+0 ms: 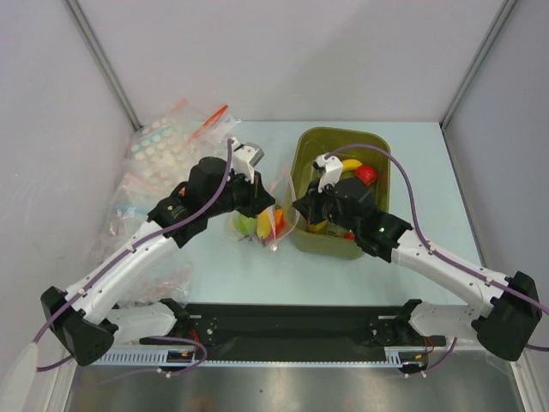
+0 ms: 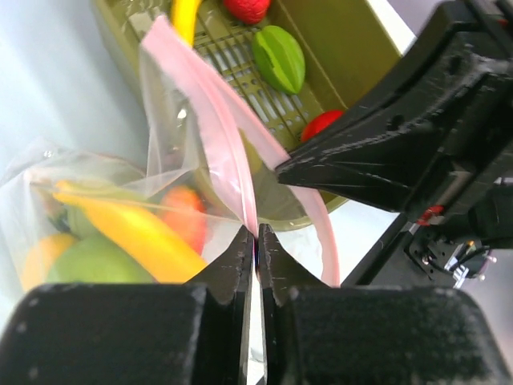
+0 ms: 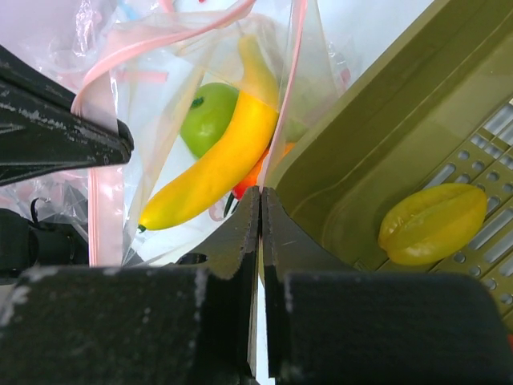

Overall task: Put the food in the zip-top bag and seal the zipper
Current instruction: Adjust the zipper food storage bag at the center of the board, then zip the zipper food storage bag at the center of the board.

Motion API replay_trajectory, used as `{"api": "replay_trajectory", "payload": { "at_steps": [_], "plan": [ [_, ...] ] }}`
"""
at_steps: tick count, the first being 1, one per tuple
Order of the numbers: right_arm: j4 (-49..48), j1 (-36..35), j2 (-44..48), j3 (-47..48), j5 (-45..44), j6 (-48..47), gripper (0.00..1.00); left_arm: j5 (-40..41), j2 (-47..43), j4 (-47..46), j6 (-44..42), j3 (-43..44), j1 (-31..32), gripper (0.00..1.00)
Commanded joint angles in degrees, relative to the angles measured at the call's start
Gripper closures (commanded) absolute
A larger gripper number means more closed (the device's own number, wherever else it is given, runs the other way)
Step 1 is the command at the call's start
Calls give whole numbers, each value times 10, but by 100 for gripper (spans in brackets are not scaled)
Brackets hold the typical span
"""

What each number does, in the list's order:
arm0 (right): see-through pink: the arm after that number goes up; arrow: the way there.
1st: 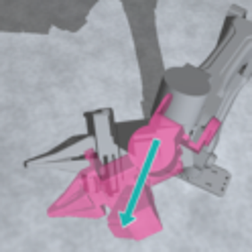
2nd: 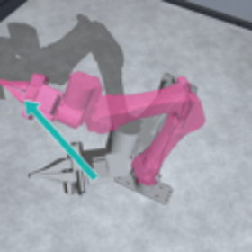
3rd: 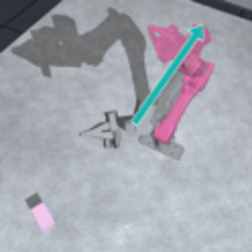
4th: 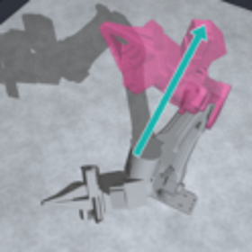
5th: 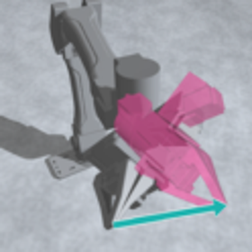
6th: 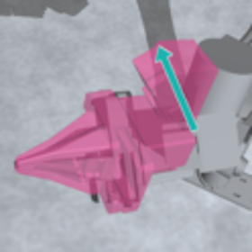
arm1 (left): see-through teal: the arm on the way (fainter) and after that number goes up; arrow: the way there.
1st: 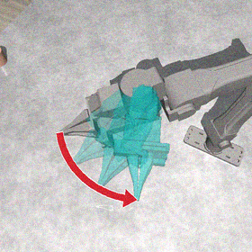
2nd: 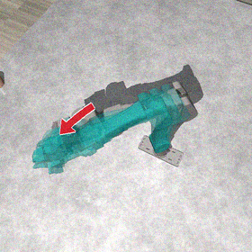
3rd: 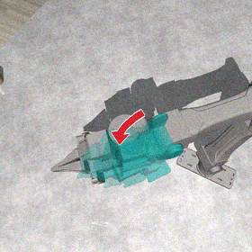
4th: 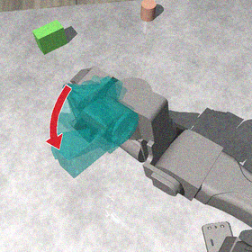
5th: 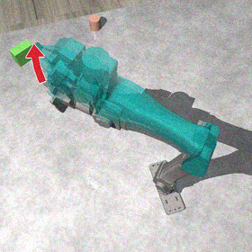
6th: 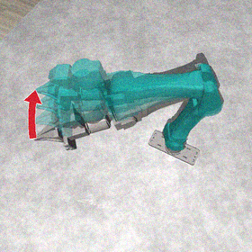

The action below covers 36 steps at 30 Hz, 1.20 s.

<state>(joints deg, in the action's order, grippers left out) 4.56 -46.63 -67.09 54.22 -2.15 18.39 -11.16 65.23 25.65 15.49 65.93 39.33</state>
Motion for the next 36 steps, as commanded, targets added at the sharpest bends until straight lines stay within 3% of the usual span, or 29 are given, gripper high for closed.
{"api": "replay_trajectory", "payload": {
  "at_steps": [1, 9, 12, 16, 18, 19, 22, 31, 36],
  "plan": [
    [-58, 2, 5, -5, 1, 4, 98, -44, -3, -41, -36, -3, 6, 91],
    [-80, 2, 22, -17, 52, 9, 90, -48, -22, -55, -57, -9, 6, 89],
    [-90, 1, 28, -23, 63, 12, 89, -57, -41, -72, -60, -22, 6, 81],
    [-86, 2, 27, -22, 52, 13, 89, -59, -48, -70, -65, -20, 6, 45],
    [-85, 2, 27, -24, 48, 13, 89, -55, -51, -72, -44, -24, 6, 34],
    [-85, 2, 28, -24, 43, 13, 90, -36, -52, -64, -31, -22, 7, 17],
    [-87, 6, 27, -27, 41, 17, 90, -27, -48, -33, -1, -15, 12, 0],
    [-96, 71, -15, -29, 148, 95, 91, 85, -89, 6, 9, -26, 134, 0],
    [-108, 106, -43, -38, 199, 124, 92, 164, -142, -89, 23, -99, 188, 0]
  ]
}}
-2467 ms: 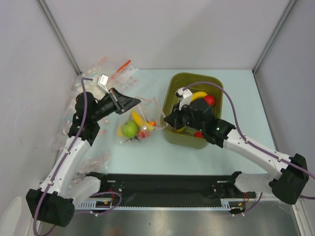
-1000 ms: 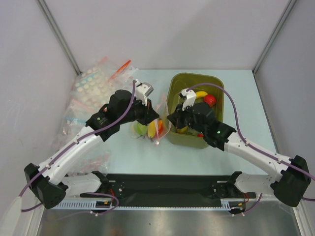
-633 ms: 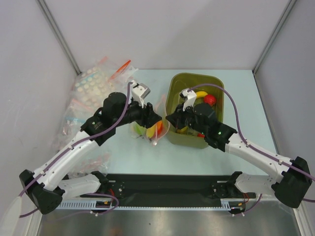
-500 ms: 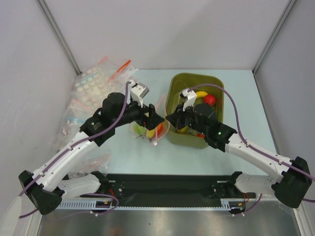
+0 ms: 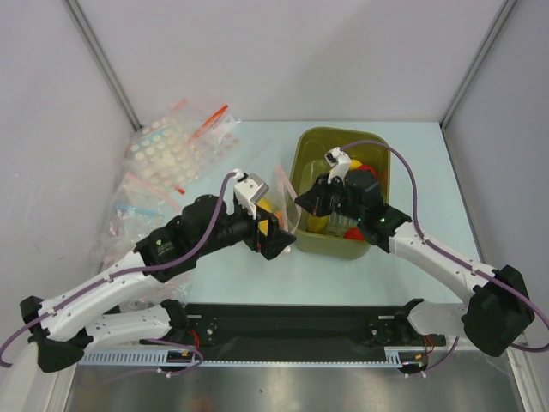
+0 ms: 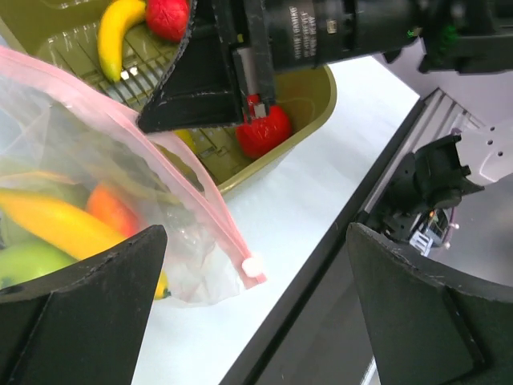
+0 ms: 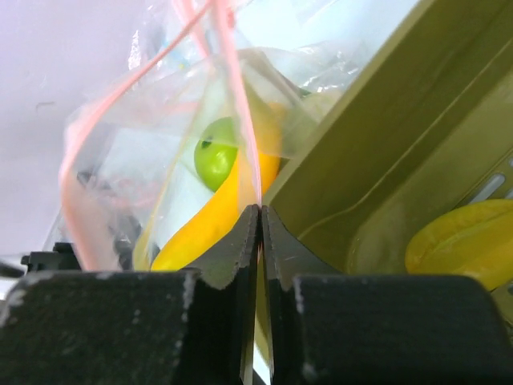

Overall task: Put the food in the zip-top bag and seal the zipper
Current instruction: Zip the zipper food storage bag at the center of the board.

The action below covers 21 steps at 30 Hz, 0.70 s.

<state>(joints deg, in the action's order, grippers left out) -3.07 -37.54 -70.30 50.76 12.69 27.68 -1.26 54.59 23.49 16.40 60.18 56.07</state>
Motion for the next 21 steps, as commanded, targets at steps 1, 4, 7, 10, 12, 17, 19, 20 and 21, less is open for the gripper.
{"api": "replay_trajectory", "payload": {
  "at_steps": [1, 4, 7, 10, 12, 17, 19, 20, 21],
  "plan": [
    [-34, 22, -13, -4, 55, 31, 92, 69, -43, -84, 8, -56, 31, 0],
    [-37, 33, -19, -6, 64, 34, 92, 91, -62, -148, -23, -110, 47, 0],
    [-37, 44, -18, -7, 72, 35, 93, 139, -76, -217, -72, -171, 71, 0],
    [-34, 52, -13, -6, 81, 37, 92, 187, -89, -298, -133, -231, 98, 0],
    [-33, 54, -10, -7, 79, 35, 92, 194, -94, -337, -160, -260, 109, 1],
    [-26, 59, -9, -5, 83, 35, 92, 187, -127, -373, -239, -293, 144, 5],
    [-27, 60, -8, -6, 86, 35, 92, 184, -154, -387, -259, -316, 154, 7],
    [-27, 61, -9, -6, 87, 35, 92, 174, -161, -390, -265, -325, 154, 7],
    [-27, 61, -10, -6, 88, 35, 92, 165, -164, -395, -274, -341, 155, 7]
  ]
}}
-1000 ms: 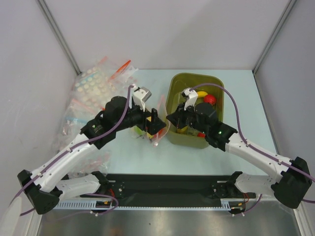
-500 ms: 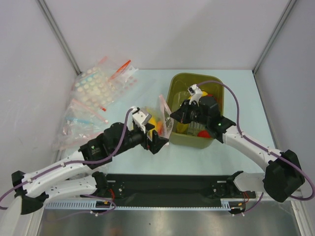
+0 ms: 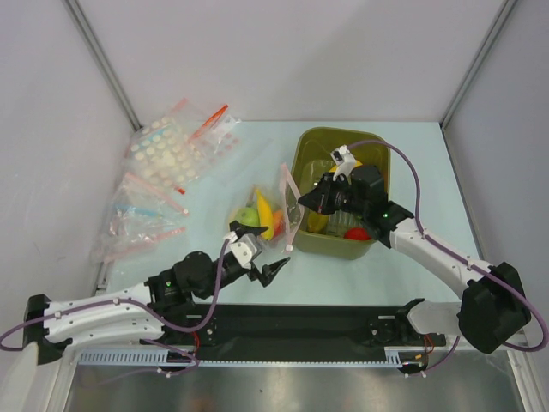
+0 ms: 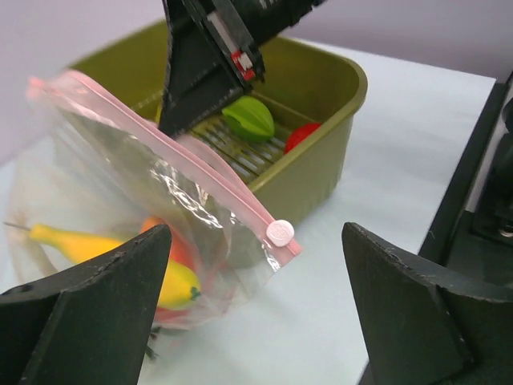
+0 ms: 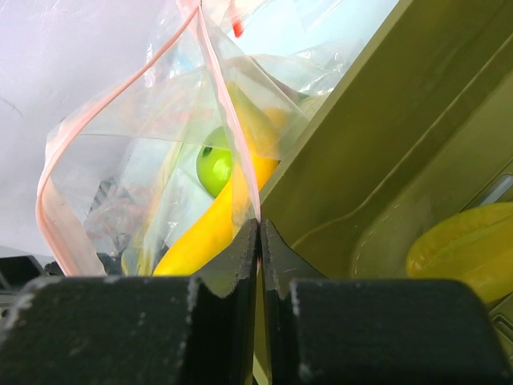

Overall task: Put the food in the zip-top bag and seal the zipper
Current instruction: Zip the zipper food storage bag at the center of the board.

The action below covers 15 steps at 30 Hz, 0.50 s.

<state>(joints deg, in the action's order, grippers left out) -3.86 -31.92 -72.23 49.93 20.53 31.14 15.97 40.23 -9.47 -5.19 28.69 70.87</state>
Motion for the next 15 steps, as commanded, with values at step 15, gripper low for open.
{"api": "replay_trajectory", "payload": {
  "at_steps": [15],
  "plan": [
    [-18, 5, 24, 0, 22, 5, 91, 68, 73, -98, -164, -36, 22, 18]
  ]
}}
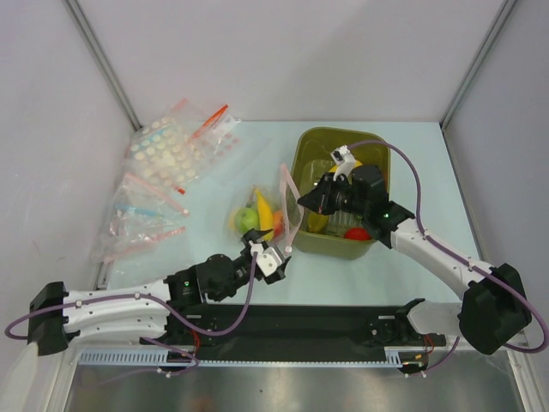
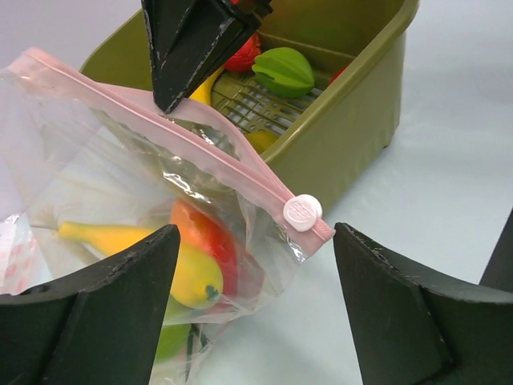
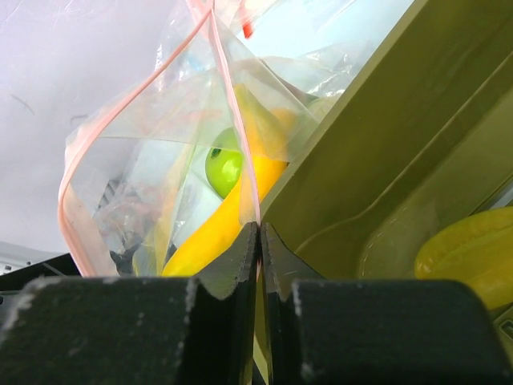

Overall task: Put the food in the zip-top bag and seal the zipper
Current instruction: Zip the zipper food storage bag at the center of the board.

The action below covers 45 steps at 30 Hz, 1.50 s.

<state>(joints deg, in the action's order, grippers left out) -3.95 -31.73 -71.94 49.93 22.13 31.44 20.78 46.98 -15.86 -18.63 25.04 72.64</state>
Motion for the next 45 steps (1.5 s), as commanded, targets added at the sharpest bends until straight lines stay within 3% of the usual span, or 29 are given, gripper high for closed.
{"api": "replay_trajectory", "payload": {
  "at_steps": [1, 11, 14, 15, 19, 20, 22, 23, 25, 28, 32, 36, 40, 45],
  "plan": [
    [-18, 3, 21, 0, 5, 1, 91, 26, 9, -35, -32, 0, 4, 18],
    [-17, 3, 21, 1, 5, 0, 91, 73, 64, -7, -33, 12, 4, 23],
    [-18, 3, 22, -1, 6, 0, 91, 68, 52, -4, -28, 11, 4, 40],
    [-20, 3, 20, -2, 8, 1, 91, 65, 49, -1, -26, 13, 4, 51],
    [-24, 3, 18, -2, 12, 4, 89, 59, 29, 7, -19, 16, 4, 75],
    [-24, 3, 18, -3, 17, 5, 86, 55, 21, 7, -18, 15, 4, 85],
    [-26, 3, 18, -1, 20, 6, 79, 47, 12, 8, -11, 14, 4, 95],
    [-25, 3, 20, -1, 22, 3, 67, 47, 3, 11, -8, 14, 4, 99],
    [-26, 3, 22, -1, 20, -1, 53, 53, -8, 15, 3, 14, 4, 100],
    [-19, 3, 42, -4, 2, -2, 44, 70, -39, 14, 18, 6, 4, 100],
    [-27, -9, 96, -22, -48, -21, 37, 86, -74, -16, 23, -23, 4, 100],
    [-36, -59, 176, -42, -130, -97, 29, 119, -87, -16, 29, -25, 2, 100],
    [-83, -122, 222, -80, -155, -232, 35, 140, -105, -5, 41, -25, 3, 100],
    [-199, -177, 243, -144, -41, -313, 43, 98, -158, 0, 43, -33, 2, 100]
  ]
}}
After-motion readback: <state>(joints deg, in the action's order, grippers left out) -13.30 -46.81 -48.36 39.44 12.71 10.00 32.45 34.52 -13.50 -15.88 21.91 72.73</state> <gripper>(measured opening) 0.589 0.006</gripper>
